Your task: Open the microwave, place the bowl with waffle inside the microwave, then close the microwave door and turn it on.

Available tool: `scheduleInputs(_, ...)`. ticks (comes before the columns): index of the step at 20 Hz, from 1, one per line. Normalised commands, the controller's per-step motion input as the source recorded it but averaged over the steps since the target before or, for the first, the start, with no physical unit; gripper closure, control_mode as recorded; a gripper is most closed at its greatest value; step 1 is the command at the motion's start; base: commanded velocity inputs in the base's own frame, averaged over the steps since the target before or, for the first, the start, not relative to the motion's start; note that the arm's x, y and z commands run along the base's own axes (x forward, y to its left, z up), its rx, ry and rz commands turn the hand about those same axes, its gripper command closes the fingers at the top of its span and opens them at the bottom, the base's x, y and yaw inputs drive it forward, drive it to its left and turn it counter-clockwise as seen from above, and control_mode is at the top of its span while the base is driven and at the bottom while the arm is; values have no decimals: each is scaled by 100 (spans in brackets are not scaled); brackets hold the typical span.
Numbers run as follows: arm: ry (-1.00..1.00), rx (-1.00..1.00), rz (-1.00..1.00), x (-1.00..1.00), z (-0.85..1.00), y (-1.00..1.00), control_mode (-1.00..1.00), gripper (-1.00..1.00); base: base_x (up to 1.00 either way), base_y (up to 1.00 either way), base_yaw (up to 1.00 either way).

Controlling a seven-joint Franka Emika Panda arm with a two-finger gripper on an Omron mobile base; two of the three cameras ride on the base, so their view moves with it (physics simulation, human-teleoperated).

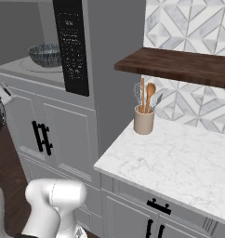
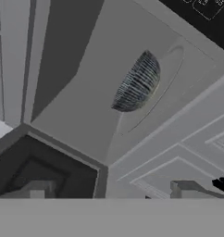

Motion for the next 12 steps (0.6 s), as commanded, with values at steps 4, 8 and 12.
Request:
scheduleInputs(4,0,-53,-2,-27,-85,1,-100,-100,0,0,0)
scheduleInputs(8,-1,-47,-38,0,-64,11,-100,-100,0,0,0)
scheduleInputs(12,1,-61,-52,0,-50,35,-100,-100,0,0,0)
